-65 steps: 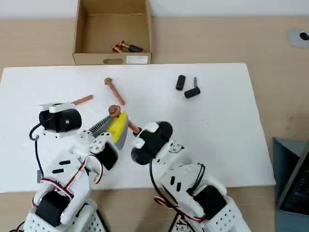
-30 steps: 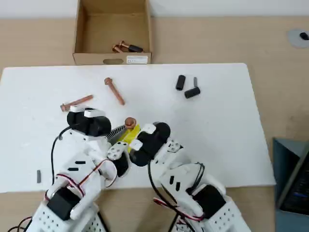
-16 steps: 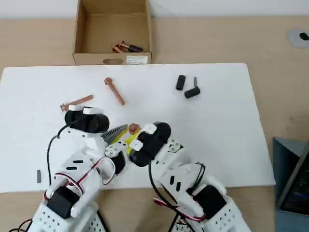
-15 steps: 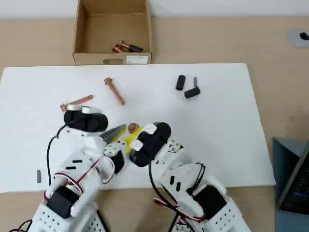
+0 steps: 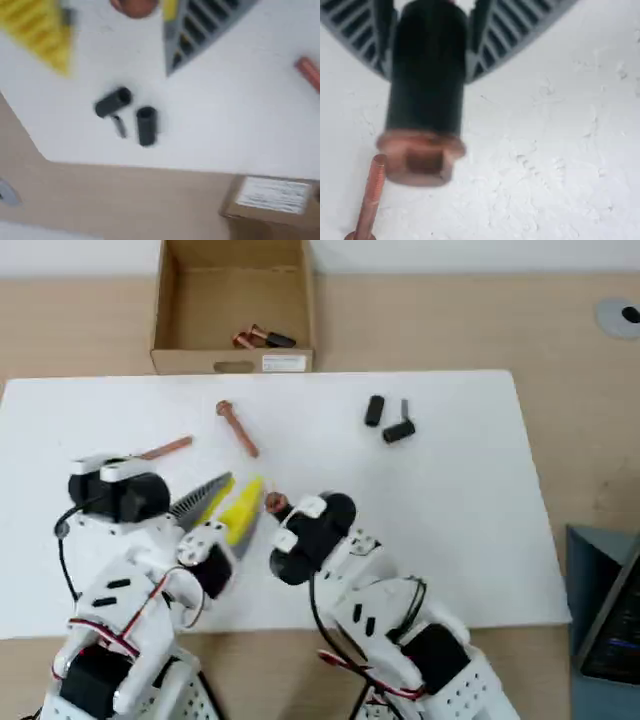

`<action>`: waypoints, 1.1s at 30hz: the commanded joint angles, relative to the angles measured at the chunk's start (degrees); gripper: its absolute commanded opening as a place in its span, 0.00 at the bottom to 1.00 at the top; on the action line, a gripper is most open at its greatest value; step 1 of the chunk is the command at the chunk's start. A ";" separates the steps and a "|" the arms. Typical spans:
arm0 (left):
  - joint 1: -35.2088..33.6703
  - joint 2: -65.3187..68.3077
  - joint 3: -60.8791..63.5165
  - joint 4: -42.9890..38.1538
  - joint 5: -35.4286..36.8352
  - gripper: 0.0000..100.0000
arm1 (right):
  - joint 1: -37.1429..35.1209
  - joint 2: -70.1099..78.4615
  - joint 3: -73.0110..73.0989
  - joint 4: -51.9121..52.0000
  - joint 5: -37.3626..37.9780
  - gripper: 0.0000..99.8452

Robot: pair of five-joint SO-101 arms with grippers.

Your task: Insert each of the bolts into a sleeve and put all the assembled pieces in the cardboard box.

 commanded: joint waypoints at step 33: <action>-26.64 -0.13 25.93 -0.18 -12.48 0.00 | 19.03 44.35 -33.36 -18.73 -3.34 0.01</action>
